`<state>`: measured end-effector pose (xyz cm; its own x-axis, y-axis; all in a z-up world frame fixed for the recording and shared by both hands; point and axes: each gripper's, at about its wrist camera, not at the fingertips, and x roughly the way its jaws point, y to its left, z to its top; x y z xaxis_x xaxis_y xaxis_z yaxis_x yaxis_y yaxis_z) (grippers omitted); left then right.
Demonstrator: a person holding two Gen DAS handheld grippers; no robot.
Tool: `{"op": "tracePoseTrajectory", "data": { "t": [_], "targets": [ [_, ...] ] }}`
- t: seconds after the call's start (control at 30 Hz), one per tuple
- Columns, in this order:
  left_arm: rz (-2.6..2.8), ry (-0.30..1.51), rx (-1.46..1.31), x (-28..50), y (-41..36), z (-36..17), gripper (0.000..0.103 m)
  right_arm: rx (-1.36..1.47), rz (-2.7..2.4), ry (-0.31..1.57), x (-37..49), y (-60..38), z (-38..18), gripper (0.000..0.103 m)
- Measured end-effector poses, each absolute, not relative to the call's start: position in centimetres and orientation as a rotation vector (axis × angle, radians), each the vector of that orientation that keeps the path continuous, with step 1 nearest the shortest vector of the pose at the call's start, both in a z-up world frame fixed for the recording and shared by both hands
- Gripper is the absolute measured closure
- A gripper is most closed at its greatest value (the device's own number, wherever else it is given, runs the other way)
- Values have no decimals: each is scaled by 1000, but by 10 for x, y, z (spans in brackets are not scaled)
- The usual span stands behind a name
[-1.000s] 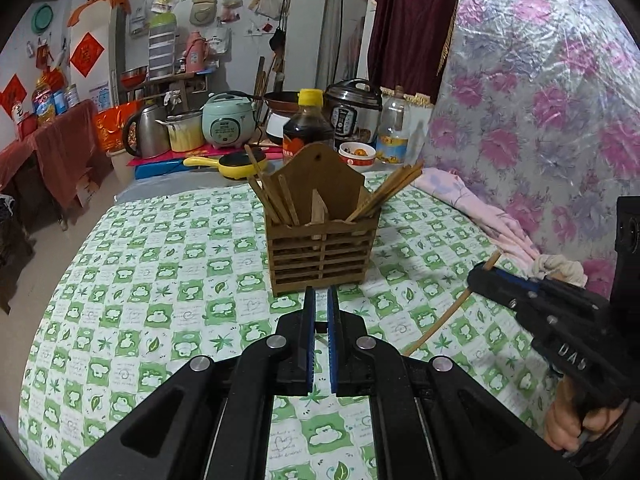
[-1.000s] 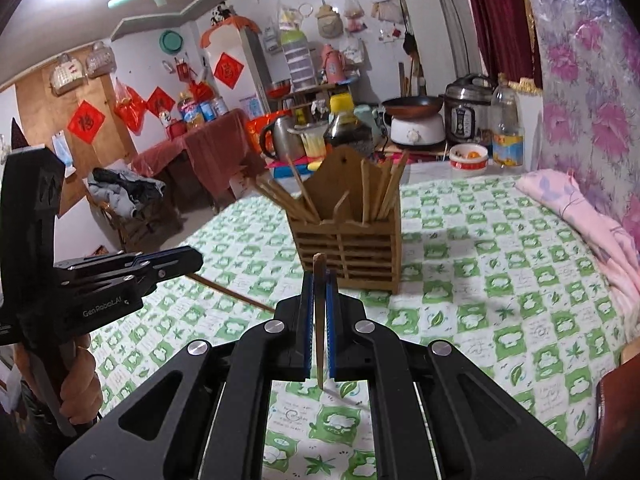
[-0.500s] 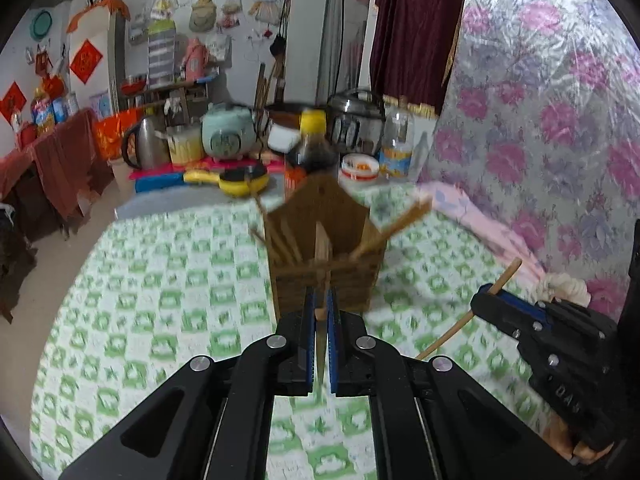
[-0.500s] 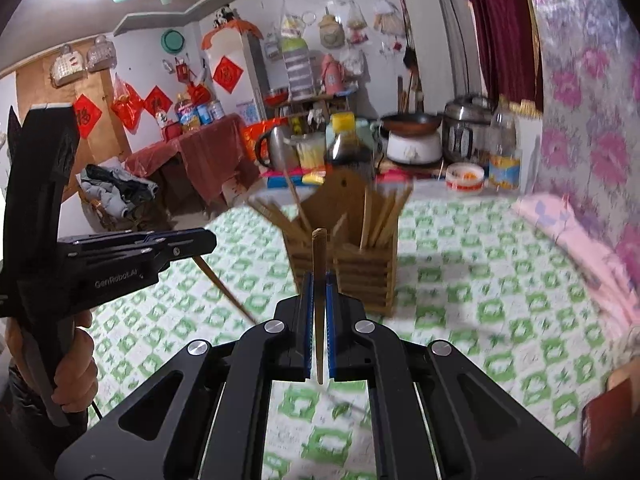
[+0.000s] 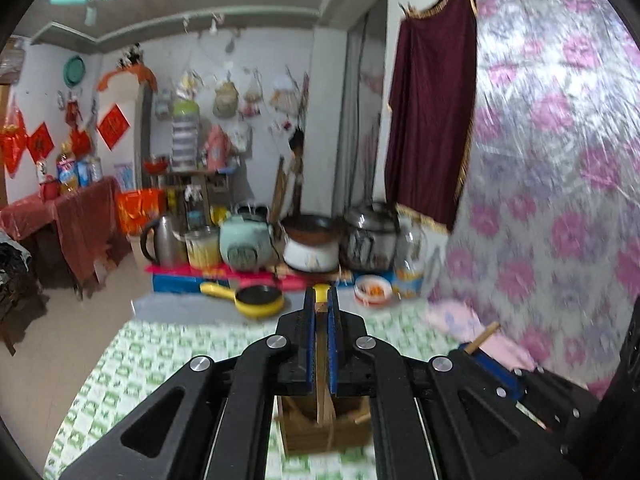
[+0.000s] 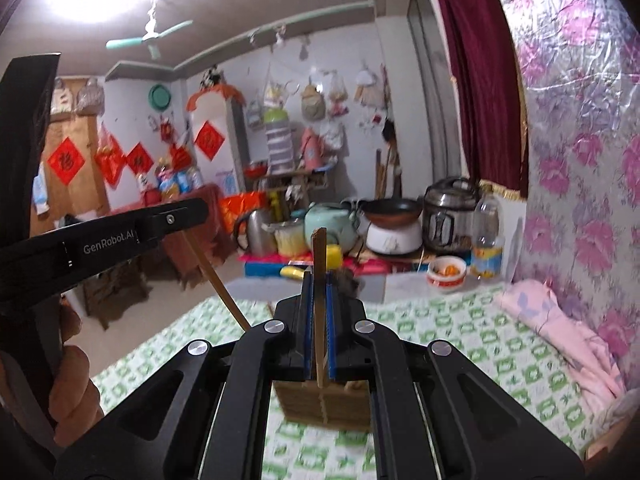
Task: Organize utensils
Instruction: 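Lower both chopsticks into the wooden holder and open both grippers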
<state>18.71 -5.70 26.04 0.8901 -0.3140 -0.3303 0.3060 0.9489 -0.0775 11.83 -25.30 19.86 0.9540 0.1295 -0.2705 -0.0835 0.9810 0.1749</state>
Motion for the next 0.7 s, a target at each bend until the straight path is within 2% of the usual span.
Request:
{"op": "tracePoseTrajectory", "data": {
  "t": [0.27, 0.5, 0.53, 0.57, 0.63, 0.7],
  "targets": [
    [-268, 350, -49, 230, -67, 217, 97, 215, 67, 283, 158, -263, 178, 97],
    [-317, 435, -88, 247, -62, 171, 97, 166, 105, 426, 201, -253, 143, 95],
    [-327, 457, -95, 247, -61, 164, 95, 163, 98, 430, 201, -252, 141, 92],
    [-328, 471, -98, 248, -59, 160, 93, 168, 89, 424, 200, -253, 141, 88],
    [-324, 506, -70, 253, -59, 158, 67, 170, 93, 412, 195, -253, 144, 85],
    [-316, 503, -103, 251, -52, 159, 53, 162, 79, 393, 190, -253, 147, 82]
  ]
}}
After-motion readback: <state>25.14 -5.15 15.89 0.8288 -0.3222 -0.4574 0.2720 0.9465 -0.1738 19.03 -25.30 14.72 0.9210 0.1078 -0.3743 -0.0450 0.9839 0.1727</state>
